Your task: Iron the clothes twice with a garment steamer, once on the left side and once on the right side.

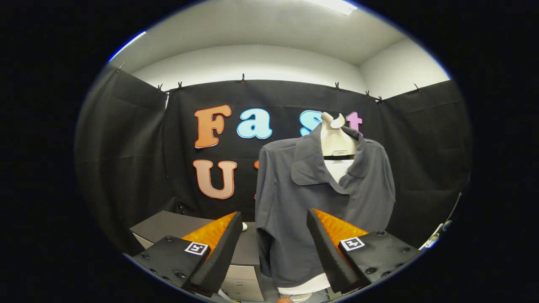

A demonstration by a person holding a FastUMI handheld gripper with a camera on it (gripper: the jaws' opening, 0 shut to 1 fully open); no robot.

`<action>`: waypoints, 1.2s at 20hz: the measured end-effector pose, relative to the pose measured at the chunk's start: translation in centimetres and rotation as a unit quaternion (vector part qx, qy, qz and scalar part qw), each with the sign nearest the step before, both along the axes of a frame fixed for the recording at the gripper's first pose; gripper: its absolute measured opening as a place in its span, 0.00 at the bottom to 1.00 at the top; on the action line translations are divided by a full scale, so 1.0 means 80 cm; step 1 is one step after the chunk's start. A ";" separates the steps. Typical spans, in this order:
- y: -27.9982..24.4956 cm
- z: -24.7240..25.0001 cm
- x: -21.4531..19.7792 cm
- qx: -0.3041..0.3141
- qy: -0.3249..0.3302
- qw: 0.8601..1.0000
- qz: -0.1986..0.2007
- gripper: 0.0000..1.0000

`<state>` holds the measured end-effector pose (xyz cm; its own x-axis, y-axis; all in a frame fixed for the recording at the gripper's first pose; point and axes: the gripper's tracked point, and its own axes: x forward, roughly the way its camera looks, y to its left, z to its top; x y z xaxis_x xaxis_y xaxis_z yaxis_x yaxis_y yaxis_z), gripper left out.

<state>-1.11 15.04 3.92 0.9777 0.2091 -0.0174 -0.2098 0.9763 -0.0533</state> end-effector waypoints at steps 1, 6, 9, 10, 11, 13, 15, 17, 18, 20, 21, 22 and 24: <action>0.016 -0.004 0.005 -0.001 0.007 1.000 0.007 0.98; 0.108 -0.030 0.030 -0.009 0.056 0.997 0.045 0.98; 0.146 -0.067 0.064 -0.017 0.098 0.994 0.037 0.98; 0.163 -0.082 0.080 -0.022 0.112 0.993 0.034 0.98; 0.175 -0.096 0.093 -0.027 0.126 0.991 0.028 0.98; 0.195 -0.126 0.119 -0.040 0.155 0.987 0.013 0.98; 0.205 -0.158 0.143 -0.053 0.187 0.981 -0.006 0.98; 0.209 -0.182 0.168 -0.068 0.214 0.974 -0.029 0.99; 0.210 -0.192 0.182 -0.076 0.227 0.970 -0.041 0.99; 0.216 -0.213 0.205 -0.084 0.252 0.962 -0.056 0.99; 0.221 -0.223 0.214 -0.091 0.266 0.958 -0.059 0.99; 0.225 -0.235 0.227 -0.100 0.278 0.953 -0.060 0.99; 0.221 -0.260 0.243 -0.106 0.313 0.941 -0.074 0.98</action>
